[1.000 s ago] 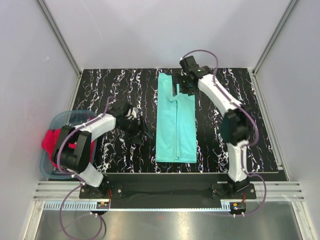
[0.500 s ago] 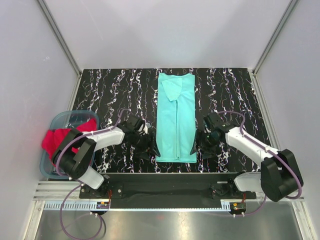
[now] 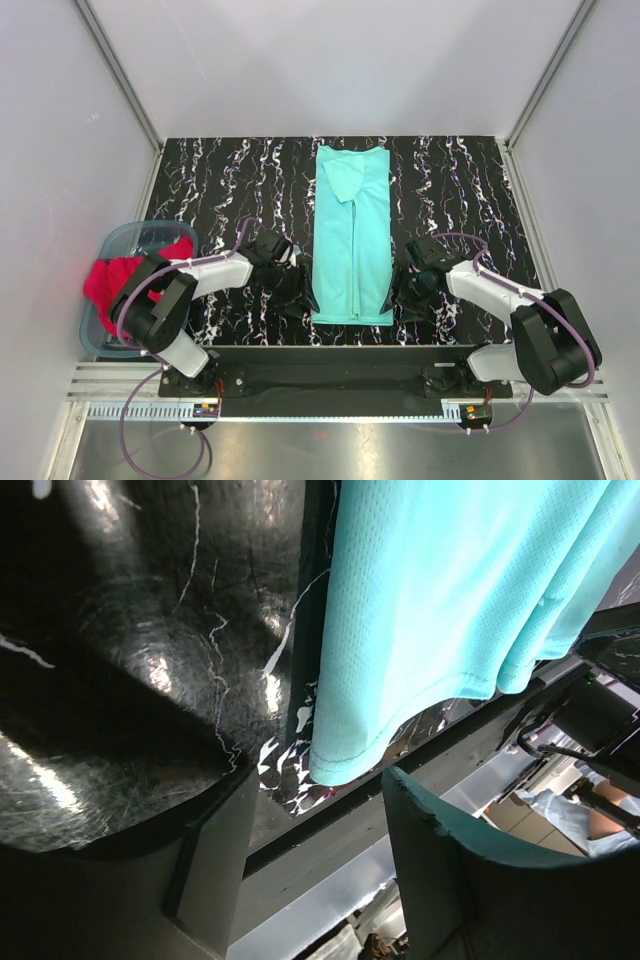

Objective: Fold and stack the t-shirts
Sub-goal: Fold the tshirt

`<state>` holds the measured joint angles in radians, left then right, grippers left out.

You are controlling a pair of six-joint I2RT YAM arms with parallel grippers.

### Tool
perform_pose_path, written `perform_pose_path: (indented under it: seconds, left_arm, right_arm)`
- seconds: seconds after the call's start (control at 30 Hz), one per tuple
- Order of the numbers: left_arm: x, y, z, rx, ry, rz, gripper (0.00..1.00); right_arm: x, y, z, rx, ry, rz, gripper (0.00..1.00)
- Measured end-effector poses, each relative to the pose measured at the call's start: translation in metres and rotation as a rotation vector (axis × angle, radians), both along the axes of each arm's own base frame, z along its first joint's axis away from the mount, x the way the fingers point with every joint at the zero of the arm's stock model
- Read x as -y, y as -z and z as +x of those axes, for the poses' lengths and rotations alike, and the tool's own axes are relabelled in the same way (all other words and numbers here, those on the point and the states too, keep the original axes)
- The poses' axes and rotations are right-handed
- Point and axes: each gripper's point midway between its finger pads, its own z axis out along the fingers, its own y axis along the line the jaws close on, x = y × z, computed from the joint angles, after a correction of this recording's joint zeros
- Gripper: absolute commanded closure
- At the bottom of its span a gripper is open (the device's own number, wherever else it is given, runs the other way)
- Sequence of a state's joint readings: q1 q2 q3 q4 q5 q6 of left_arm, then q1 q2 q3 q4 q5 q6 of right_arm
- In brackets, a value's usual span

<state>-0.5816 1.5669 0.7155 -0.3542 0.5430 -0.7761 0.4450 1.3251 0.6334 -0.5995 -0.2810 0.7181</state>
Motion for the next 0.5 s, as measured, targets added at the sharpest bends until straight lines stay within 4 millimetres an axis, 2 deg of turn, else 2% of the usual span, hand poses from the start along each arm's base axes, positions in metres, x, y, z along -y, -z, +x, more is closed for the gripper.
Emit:
perform_pose_path:
  seconds: [0.5]
  left_arm:
    - [0.0067,0.0023,0.0004,0.005,0.021,0.036,0.45]
  right_arm:
    - [-0.0014,0.0079,0.0011,-0.013,0.011,0.000,0.41]
